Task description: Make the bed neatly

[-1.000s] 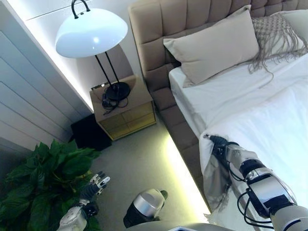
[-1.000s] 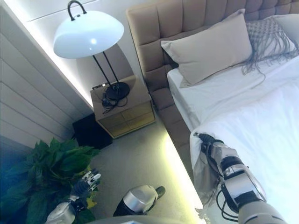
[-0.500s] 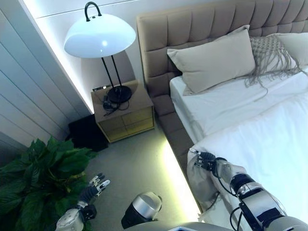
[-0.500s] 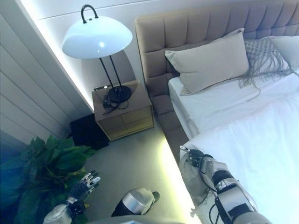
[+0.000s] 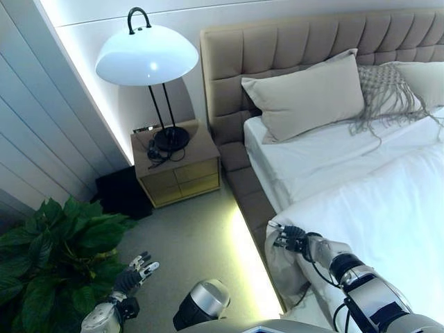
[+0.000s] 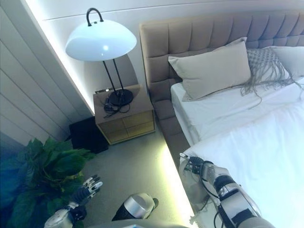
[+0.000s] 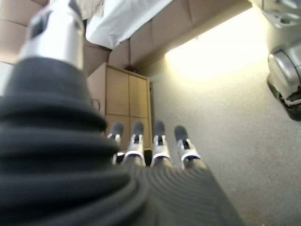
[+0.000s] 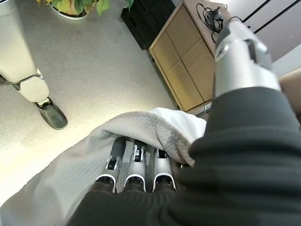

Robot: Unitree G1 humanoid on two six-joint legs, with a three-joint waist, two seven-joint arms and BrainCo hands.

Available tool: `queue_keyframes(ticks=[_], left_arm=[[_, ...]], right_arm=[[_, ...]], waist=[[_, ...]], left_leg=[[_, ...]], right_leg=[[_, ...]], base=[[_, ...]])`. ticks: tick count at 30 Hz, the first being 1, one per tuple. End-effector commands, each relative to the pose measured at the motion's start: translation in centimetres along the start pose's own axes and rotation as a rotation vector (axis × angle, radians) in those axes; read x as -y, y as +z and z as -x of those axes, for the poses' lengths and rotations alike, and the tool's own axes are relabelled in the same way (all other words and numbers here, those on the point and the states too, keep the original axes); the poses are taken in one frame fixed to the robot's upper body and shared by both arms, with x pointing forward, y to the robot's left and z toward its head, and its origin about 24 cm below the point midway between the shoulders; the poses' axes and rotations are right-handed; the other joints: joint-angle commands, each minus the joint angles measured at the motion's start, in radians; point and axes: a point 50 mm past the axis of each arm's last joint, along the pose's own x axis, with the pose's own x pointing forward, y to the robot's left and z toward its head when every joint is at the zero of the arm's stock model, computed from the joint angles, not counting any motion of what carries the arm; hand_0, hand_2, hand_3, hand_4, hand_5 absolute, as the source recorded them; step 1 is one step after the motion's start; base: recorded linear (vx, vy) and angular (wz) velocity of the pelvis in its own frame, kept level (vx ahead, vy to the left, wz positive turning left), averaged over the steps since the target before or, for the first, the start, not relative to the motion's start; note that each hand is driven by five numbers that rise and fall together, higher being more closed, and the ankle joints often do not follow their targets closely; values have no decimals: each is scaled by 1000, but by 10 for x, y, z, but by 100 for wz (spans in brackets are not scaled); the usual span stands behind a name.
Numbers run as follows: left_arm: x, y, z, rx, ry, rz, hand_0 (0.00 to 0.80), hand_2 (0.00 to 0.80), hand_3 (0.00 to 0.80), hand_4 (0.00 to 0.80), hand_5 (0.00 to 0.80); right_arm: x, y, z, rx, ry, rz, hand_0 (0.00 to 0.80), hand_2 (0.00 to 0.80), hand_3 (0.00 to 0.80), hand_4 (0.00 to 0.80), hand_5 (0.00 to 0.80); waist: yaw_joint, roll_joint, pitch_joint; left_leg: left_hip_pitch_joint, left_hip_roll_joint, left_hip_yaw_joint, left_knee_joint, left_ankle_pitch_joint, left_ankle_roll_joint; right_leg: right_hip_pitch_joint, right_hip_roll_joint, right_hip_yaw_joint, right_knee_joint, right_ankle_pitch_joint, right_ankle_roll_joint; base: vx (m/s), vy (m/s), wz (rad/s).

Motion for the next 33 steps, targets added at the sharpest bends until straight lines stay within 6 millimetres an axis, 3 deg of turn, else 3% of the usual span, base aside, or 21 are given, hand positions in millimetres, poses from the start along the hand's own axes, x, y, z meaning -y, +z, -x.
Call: queue_keyframes(ticks=[1, 8, 16, 23, 33], left_arm=[[10, 6, 1, 32, -55, -93, 0, 0, 0, 0, 0], [17, 7, -4, 59, -41, -64, 0, 0, 0, 0, 0], [27, 4, -11, 101, 12, 4, 0, 0, 0, 0, 0], [25, 3, -15, 136, 62, 63, 0, 0, 0, 0, 0], [27, -2, -14, 160, 80, 89, 0, 0, 0, 0, 0]], right_arm=[[-151, -6, -8, 103, 455, 135, 0, 0, 0, 0, 0], [-122, -25, -16, 73, 313, 109, 0, 0, 0, 0, 0], [-101, -56, -17, 87, 224, -278, 0, 0, 0, 0, 0], [-69, -77, -16, 92, 121, -542, 0, 0, 0, 0, 0], [-24, -77, -7, 250, 0, -607, 0, 0, 0, 0, 0]], waist=[[34, 15, -50], [20, 26, -23], [-13, 47, -6], [-45, 58, -9], [-84, 52, -1]], left_leg=[[-63, -33, 63, 28, 104, 79], [-99, -34, 73, 43, 107, 80], [-143, -32, 93, 47, 115, 79], [-171, -25, 102, 34, 121, 69], [-177, -6, 111, 17, 115, 56]], right_leg=[[-7, -7, 0, -18, 275, -19], [-37, -12, 19, 2, 265, -13], [-65, -6, 50, -16, 263, -11], [-96, 5, 80, -40, 258, -11], [-110, 23, 96, -70, 251, -15]], base=[[-3, 30, 5], [-34, 5, 1], [-66, -5, -9], [-58, 1, -13], [-42, -43, -13]])
